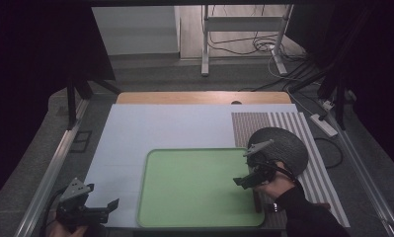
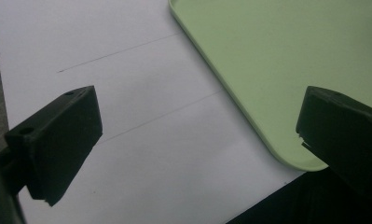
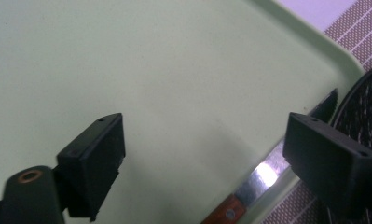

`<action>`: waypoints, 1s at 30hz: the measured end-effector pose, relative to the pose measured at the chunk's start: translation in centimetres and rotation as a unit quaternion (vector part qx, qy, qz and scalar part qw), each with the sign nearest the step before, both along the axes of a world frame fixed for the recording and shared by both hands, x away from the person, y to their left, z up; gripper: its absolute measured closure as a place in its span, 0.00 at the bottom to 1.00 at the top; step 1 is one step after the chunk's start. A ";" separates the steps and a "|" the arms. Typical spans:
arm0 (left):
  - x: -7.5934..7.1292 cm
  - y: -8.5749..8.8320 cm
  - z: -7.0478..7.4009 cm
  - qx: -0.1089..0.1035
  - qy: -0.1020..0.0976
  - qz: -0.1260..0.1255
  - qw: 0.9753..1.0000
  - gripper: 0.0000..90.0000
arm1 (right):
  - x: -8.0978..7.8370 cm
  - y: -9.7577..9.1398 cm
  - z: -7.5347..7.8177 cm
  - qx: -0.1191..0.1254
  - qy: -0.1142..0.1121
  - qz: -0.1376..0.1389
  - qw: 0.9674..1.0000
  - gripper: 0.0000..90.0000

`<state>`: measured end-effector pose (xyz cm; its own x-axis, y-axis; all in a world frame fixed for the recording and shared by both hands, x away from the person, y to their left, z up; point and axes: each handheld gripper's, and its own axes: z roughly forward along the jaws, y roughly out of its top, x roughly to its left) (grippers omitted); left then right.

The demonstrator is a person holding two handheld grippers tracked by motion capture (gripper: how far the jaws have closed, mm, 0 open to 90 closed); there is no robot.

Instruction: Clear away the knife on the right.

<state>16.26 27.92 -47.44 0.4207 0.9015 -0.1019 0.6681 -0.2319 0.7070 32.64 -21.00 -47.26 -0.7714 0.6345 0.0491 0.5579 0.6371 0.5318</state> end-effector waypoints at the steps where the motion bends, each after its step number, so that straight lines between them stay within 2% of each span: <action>1: 0.0 0.0 0.0 0.000 0.000 0.000 1.000 0.01 | -0.1 -0.3 0.2 0.007 0.003 -0.002 1.000 0.13; 4: 0.0 0.0 0.0 0.000 0.000 0.000 1.000 0.01 | -0.2 -0.7 0.4 0.018 0.005 -0.007 1.000 0.12; 8: 0.0 0.0 0.0 0.000 0.000 0.000 1.000 0.01 | -0.6 -1.5 0.7 0.031 0.002 -0.016 0.999 0.06; 10: 0.0 0.0 0.0 0.001 0.000 0.000 1.000 0.01 | -0.8 -2.0 1.0 0.038 -0.003 -0.022 0.999 0.03; 12: 0.0 0.0 0.0 0.001 -0.001 0.000 1.000 0.01 | -1.4 -2.8 1.4 0.047 -0.018 -0.029 0.998 0.00; 19: -0.1 0.0 0.0 0.003 -0.001 0.001 1.000 0.01 | -2.8 -4.6 1.8 0.063 -0.029 -0.044 0.997 0.00; 22: -0.1 -0.1 0.0 0.004 -0.002 0.000 1.000 0.01 | -3.4 -5.4 2.0 0.066 -0.040 -0.052 0.996 0.00; 30: -0.1 -0.1 0.0 0.005 -0.002 0.000 1.000 0.01 | -4.8 -7.4 2.3 0.077 -0.063 -0.085 0.991 0.00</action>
<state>16.18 27.84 -47.45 0.4206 0.9027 -0.0912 0.6653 -0.2385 0.7075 27.85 -28.37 -45.00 -0.6601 0.7484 0.0652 0.5733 0.4458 0.6874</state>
